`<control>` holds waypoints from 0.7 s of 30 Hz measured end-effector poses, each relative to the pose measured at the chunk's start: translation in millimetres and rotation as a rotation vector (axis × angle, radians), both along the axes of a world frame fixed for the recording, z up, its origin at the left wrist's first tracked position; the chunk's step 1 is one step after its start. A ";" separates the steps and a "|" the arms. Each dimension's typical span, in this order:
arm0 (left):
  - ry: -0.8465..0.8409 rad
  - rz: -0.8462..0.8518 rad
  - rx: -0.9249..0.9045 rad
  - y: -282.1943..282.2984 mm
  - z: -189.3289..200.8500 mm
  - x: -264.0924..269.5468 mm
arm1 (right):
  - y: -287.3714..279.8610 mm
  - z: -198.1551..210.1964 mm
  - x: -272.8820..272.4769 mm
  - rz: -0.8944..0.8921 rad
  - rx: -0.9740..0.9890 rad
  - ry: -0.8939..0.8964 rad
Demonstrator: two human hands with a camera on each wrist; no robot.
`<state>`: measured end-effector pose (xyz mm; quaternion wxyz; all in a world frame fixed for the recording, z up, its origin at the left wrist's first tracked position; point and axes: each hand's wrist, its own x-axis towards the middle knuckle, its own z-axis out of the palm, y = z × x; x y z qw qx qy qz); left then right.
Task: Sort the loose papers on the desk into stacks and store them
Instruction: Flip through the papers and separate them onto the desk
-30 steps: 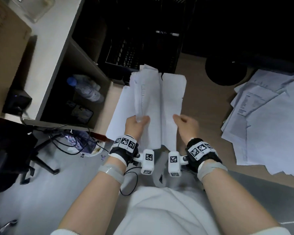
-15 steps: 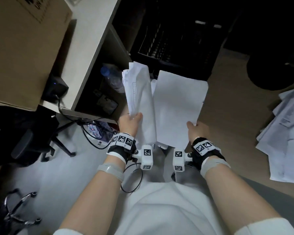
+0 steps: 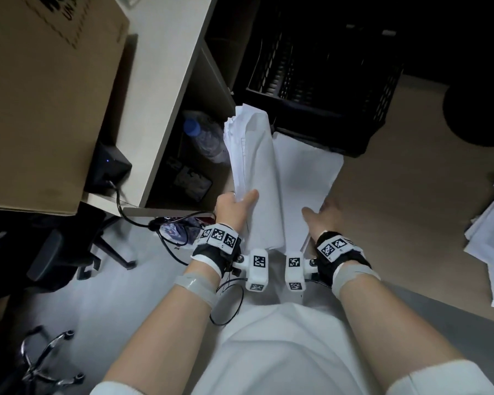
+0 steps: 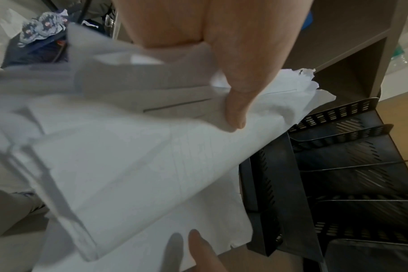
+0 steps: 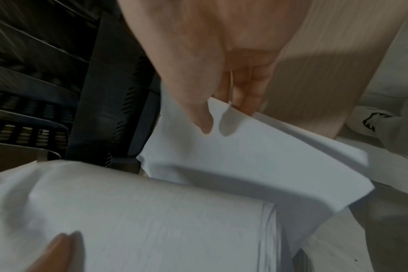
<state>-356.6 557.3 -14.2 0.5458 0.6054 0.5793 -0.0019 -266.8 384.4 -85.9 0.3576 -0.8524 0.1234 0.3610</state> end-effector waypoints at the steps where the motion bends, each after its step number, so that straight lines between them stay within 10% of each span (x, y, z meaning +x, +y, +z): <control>1: -0.018 -0.016 -0.013 -2.5 1.2 1.8 | -2.9 6.2 2.5 -0.037 -0.003 -0.095; 4: -0.057 -0.061 -0.036 -18.5 6.1 9.3 | -7.4 26.8 10.3 -0.078 0.172 -0.239; 8: -0.059 -0.145 -0.083 -46.7 12.2 25.3 | -9.6 57.2 18.6 0.066 0.559 0.022; 21: -0.085 -0.406 -0.180 -164.2 26.1 62.9 | -132.5 58.2 40.6 0.177 0.573 0.171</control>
